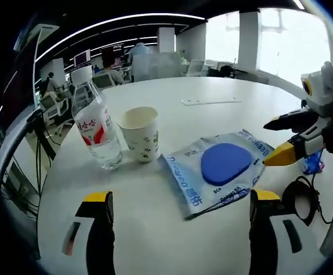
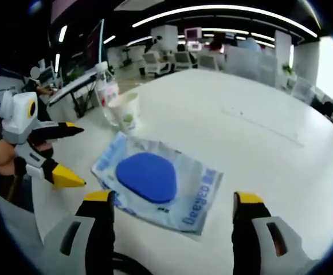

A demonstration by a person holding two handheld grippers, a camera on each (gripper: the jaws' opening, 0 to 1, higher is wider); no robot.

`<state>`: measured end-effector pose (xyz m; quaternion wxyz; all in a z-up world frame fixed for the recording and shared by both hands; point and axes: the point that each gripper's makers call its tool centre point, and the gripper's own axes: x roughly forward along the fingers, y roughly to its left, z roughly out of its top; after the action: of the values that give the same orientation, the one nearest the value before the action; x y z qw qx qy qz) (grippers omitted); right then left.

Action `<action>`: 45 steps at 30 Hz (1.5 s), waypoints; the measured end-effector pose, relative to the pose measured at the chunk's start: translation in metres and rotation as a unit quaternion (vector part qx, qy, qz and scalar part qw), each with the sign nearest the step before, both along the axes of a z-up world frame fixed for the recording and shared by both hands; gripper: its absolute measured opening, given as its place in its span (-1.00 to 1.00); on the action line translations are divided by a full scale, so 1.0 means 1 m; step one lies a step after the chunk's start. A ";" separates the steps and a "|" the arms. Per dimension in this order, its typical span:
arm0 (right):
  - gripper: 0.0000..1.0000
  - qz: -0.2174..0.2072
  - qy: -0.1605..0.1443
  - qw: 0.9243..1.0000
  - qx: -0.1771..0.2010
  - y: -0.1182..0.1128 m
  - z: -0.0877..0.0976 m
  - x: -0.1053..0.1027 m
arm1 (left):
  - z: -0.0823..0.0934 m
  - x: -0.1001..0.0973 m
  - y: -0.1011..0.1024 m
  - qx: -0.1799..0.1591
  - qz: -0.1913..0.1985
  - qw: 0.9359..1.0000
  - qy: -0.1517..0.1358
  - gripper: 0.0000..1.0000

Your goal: Arrange the tabletop items into an orderly group along one side of the table until the central work area is clear of visible clutter.

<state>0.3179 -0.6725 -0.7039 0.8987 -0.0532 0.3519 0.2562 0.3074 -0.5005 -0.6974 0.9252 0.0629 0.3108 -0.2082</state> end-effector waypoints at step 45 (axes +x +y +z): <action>0.37 -0.022 0.043 0.999 0.007 -0.006 -0.028 0.023 | -0.033 0.042 -0.021 -0.016 0.019 0.999 0.029 0.42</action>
<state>0.3410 -0.6782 -0.7323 0.8885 -0.0280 0.3898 0.2404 0.3495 -0.5212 -0.7303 0.9204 0.0358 0.3353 -0.1979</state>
